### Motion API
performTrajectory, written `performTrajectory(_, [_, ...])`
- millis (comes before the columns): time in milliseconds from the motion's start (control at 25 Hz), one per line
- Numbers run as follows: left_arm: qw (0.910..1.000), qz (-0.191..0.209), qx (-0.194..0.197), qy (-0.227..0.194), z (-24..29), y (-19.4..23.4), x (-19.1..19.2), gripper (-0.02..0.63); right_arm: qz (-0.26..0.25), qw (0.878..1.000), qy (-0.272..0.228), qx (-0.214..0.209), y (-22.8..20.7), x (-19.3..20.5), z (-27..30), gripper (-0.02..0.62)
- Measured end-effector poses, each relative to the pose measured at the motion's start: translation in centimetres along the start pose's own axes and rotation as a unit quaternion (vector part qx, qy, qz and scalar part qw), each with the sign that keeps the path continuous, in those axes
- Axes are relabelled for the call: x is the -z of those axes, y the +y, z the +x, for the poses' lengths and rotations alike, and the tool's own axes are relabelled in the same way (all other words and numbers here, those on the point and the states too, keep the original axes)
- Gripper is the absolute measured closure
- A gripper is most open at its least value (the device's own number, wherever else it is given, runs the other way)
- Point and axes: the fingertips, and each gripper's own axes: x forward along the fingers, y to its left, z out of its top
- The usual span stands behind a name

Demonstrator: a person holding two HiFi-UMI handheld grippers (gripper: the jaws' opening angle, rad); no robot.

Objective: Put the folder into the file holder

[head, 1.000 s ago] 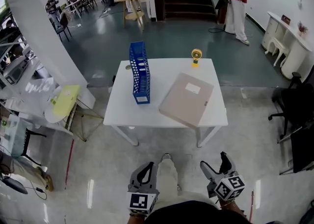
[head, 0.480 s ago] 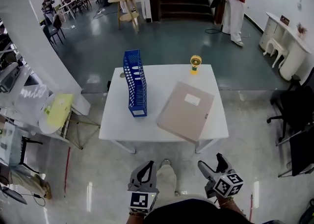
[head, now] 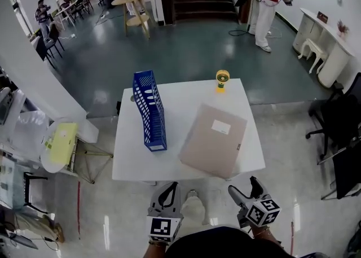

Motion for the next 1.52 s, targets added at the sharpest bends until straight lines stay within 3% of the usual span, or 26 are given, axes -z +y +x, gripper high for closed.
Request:
performTrajectory(240, [0.9998, 0.009, 0.017, -0.001, 4.3, 3.0, -1.0, 0.607, -0.001, 1.0, -0.008, 0.03, -1.4, -2.1, 3.5, 0.127])
performTrajectory(560, [0.9991, 0.014, 0.038, 0.015, 8.8, 6.4, 0.7, 0.607, -0.024, 0.998, -0.007, 0.057, -2.9, -3.2, 8.4, 0.127])
performTrajectory(800, [0.9974, -0.02, 0.066, 0.019, 12.8, 7.1, 1.7, 0.607, -0.016, 0.998, 0.001, 0.063, -4.6, -3.6, 11.0, 0.127])
performTrajectory(880, [0.9967, -0.014, 0.077, 0.022, 14.2, 6.8, 2.2, 0.607, -0.028, 0.998, 0.006, 0.065, -5.1, -3.8, 11.4, 0.127])
performTrajectory(1200, [0.996, 0.023, 0.06, 0.062, 20.3, 6.6, 4.3, 0.607, -0.012, 0.997, 0.032, 0.074, -8.6, -4.6, 13.0, 0.127])
performTrajectory(1520, [0.9895, 0.025, 0.054, 0.132, 25.9, 7.0, 7.5, 0.607, 0.038, 0.995, 0.067, 0.07, -13.0, -5.4, 16.1, 0.127])
